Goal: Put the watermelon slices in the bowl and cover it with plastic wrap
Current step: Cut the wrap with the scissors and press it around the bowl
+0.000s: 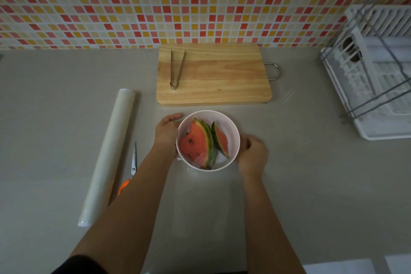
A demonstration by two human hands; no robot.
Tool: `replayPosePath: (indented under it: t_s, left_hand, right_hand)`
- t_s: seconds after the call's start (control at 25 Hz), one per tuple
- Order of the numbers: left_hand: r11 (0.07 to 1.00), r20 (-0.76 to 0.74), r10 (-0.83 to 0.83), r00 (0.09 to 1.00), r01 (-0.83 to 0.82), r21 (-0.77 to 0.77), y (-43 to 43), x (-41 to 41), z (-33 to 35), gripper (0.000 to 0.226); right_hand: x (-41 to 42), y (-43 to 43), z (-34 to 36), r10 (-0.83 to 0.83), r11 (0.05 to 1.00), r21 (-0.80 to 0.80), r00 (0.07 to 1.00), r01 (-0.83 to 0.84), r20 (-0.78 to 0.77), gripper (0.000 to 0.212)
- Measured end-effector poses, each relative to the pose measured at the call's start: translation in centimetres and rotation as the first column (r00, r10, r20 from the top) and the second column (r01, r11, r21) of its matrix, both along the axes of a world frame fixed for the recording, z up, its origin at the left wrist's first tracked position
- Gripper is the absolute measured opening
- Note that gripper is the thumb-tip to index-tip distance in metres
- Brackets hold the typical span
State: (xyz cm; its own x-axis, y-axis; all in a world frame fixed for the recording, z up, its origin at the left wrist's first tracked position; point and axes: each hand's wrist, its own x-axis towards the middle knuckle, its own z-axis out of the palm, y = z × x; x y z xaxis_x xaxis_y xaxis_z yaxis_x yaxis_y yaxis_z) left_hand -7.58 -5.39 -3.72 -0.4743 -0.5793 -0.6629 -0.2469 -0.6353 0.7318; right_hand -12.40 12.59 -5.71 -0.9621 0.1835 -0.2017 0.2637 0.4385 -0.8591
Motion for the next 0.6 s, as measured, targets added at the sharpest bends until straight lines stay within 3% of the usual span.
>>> replayPosePath:
  t_s: [0.04, 0.08, 0.16, 0.2, 0.28, 0.32, 0.4, 0.6]
  left_hand:
    - [1.000, 0.018, -0.012, 1.000, 0.012, -0.016, 0.0, 0.0, -0.1, 0.023]
    - [1.000, 0.024, -0.014, 1.000, 0.015, -0.016, 0.0, 0.0, -0.2, 0.024]
    - [1.000, 0.025, -0.017, 1.000, 0.017, -0.012, -0.1, 0.0, -0.4, 0.026]
    - [0.999, 0.038, -0.028, 0.999, 0.029, -0.025, -0.2, 0.0, -0.5, 0.026]
    - [0.998, 0.063, -0.037, 0.997, 0.039, -0.042, -0.2, -0.1, -0.7, 0.026]
    - [0.999, 0.061, -0.030, 0.998, 0.033, -0.043, -0.1, -0.1, -0.8, 0.025]
    - [0.999, 0.053, -0.002, 0.999, 0.004, -0.042, 0.2, -0.2, -0.8, 0.024]
    - [0.998, 0.064, 0.034, 0.997, -0.030, -0.063, 0.3, -0.1, -1.1, 0.029]
  right_hand:
    - [-0.5, 0.6, 0.1, -0.062, 0.998, 0.021, 0.997, 0.063, -0.039, 0.023]
    - [-0.7, 1.0, 0.6, -0.151, 0.987, -0.065, 0.982, 0.145, -0.110, 0.027]
    - [-0.5, 1.0, 2.1, -0.244, 0.913, -0.386, 0.934, 0.130, -0.262, 0.033]
    - [0.0, 0.4, 2.4, -0.168, 0.864, -0.504, 0.940, -0.006, -0.298, 0.034]
    - [1.5, -1.1, 2.4, 0.117, 0.823, -0.490, 0.931, -0.286, -0.346, 0.043]
    - [2.0, -1.8, 2.0, 0.217, 0.801, -0.475, 0.917, -0.363, -0.334, 0.058]
    - [2.3, -2.5, 1.4, 0.251, 0.796, -0.498, 0.936, -0.344, -0.246, 0.079]
    - [1.4, -2.6, 0.4, 0.218, 0.761, -0.642, 0.969, -0.094, 0.117, 0.054]
